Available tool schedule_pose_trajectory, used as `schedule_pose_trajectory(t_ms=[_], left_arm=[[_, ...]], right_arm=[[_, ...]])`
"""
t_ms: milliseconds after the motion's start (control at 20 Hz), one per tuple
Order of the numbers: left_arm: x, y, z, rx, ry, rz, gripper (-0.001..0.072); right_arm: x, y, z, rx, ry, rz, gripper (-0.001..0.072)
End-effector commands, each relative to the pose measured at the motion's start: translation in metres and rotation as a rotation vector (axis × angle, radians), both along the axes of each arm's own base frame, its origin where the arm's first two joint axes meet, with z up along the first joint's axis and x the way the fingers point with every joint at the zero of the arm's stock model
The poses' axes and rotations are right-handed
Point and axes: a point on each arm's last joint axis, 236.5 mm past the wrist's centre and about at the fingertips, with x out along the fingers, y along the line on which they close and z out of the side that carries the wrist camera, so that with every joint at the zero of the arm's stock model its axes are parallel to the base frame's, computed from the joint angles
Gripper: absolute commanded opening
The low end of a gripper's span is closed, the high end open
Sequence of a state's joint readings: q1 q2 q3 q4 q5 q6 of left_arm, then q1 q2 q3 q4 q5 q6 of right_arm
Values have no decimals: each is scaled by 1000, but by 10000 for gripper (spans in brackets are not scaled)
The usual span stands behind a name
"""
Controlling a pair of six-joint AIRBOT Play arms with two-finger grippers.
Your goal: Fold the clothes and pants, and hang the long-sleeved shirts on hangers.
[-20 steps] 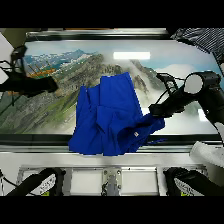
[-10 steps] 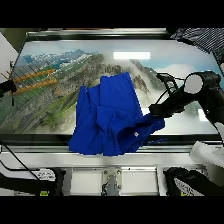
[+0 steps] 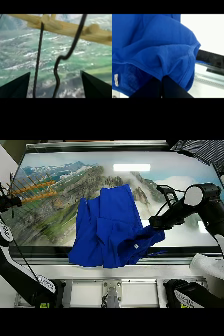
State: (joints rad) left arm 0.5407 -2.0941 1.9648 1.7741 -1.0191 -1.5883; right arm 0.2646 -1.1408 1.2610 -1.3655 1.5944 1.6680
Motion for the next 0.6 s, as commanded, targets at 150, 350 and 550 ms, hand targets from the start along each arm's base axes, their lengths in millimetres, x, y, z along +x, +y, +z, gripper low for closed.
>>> schedule_pose_trajectory(t_ms=[150, 350, 550], left_arm=[[-6, 13, -42, 20, 62, -3, 720], [-3, 14, -47, 32, 50, -12, 720], [-3, 14, -48, 30, 50, -9, 494]], right_arm=[[0, 0, 0, 0, 0, 1, 12], [0, 0, 0, 0, 0, 1, 12], [0, 0, 0, 0, 0, 1, 12]])
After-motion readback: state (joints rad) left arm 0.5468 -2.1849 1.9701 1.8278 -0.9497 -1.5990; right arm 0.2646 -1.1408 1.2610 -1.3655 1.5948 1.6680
